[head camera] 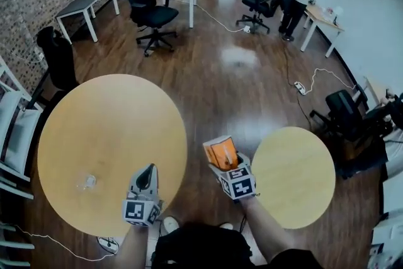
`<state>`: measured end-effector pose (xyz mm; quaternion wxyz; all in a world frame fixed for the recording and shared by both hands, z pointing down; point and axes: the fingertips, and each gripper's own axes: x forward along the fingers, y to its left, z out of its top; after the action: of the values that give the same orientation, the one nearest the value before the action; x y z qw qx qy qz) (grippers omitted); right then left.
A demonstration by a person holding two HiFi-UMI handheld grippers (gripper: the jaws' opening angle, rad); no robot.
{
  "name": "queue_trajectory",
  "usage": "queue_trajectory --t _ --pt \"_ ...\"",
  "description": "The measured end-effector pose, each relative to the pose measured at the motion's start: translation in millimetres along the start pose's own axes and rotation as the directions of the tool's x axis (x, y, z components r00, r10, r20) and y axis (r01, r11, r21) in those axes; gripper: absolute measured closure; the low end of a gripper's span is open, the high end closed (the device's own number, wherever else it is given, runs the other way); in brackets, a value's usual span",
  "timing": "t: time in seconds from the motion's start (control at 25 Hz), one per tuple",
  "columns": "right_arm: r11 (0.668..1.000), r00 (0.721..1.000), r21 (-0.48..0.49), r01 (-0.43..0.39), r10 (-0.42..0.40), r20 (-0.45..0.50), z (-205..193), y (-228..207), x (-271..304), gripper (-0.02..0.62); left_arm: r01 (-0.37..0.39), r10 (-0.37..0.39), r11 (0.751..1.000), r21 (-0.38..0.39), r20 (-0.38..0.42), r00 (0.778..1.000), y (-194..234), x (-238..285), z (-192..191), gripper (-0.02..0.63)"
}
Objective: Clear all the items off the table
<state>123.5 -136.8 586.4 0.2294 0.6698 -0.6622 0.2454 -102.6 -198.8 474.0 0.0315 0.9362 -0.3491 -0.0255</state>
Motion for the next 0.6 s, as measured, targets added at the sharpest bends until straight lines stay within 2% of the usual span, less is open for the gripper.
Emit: queue_trajectory --t 0.16,0.32,0.48,0.6 --pt "0.988 0.994 -0.114 -0.108 0.106 -0.028 36 97 51 0.173 -0.147 0.147 0.989 -0.017 0.030 0.989 88 -58 15 0.604" --pt "0.965 0.983 -0.189 -0.184 0.177 -0.050 54 162 89 0.173 -0.263 0.263 0.965 -0.006 0.056 0.963 137 -103 19 0.604" --pt "0.930 0.968 -0.269 -0.249 0.232 -0.092 66 218 121 0.172 -0.372 0.372 0.928 -0.013 0.076 0.925 177 -143 23 0.604" --pt "0.898 0.956 -0.330 -0.290 0.259 -0.137 71 251 143 0.172 -0.454 0.455 0.890 -0.030 0.079 0.887 205 -170 24 0.604"
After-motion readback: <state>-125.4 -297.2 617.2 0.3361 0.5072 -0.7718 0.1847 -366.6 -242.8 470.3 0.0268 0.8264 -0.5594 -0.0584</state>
